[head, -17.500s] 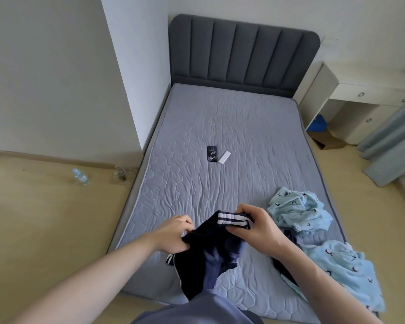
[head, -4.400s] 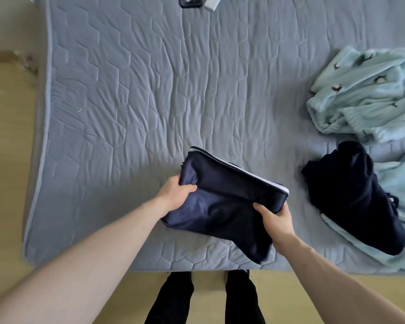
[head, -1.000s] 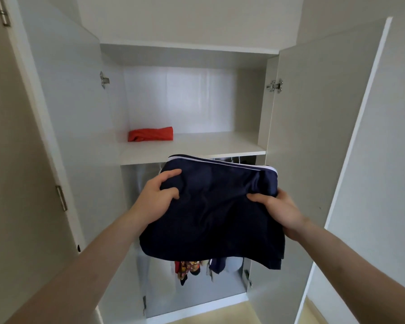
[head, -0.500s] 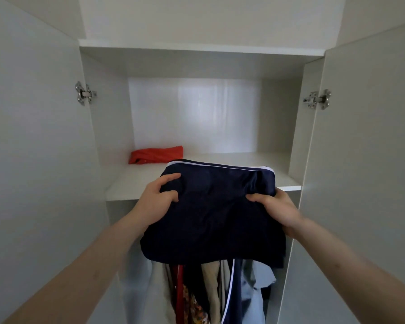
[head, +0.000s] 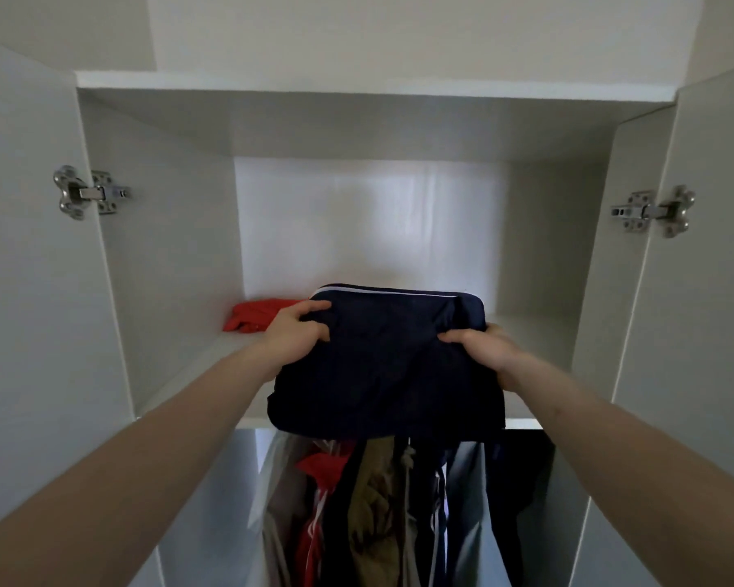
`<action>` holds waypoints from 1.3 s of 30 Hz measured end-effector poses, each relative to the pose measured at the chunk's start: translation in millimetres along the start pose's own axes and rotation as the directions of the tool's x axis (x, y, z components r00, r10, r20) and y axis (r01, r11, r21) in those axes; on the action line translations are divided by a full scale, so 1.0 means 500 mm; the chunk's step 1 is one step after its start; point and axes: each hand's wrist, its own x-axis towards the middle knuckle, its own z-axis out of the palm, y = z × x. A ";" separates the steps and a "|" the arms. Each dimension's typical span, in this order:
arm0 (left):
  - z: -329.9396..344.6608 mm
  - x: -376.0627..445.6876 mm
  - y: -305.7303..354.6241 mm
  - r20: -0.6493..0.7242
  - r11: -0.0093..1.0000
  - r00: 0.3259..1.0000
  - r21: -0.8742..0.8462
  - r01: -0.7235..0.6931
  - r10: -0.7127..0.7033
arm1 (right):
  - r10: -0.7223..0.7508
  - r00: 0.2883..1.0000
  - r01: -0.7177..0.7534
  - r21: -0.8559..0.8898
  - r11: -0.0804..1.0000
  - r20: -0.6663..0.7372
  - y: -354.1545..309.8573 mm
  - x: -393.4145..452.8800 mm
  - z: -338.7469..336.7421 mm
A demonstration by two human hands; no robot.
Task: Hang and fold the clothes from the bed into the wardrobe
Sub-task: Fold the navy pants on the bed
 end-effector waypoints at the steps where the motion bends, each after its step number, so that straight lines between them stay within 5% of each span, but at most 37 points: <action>1: 0.005 0.023 0.000 -0.003 0.998 1.000 0.066 -0.013 0.013 | -0.019 0.999 0.018 -0.021 1.000 -0.046 -0.002 0.025 0.004; 4: 0.028 0.056 -0.014 0.090 0.947 0.994 0.311 -0.084 0.058 | -0.129 0.980 0.070 -0.349 0.934 -0.148 0.005 0.059 0.020; 7: 0.062 0.044 -0.062 0.324 0.865 0.944 0.458 -0.207 0.055 | -0.275 0.961 0.188 -0.675 0.714 -0.024 0.051 0.051 0.054; 10: 0.086 0.040 -0.140 0.491 0.669 0.861 0.686 -0.286 -0.135 | -0.235 0.962 0.250 -0.779 0.575 0.136 0.121 0.043 0.089; 13: 0.111 0.065 -0.204 0.505 0.557 0.839 0.764 -0.326 -0.202 | -0.146 0.965 0.262 -0.825 0.500 0.218 0.173 0.063 0.111; 39: 0.292 0.520 -0.287 0.357 0.539 0.927 0.806 -0.245 -0.113 | -0.176 0.982 0.003 -0.920 0.393 -0.072 0.182 0.542 0.212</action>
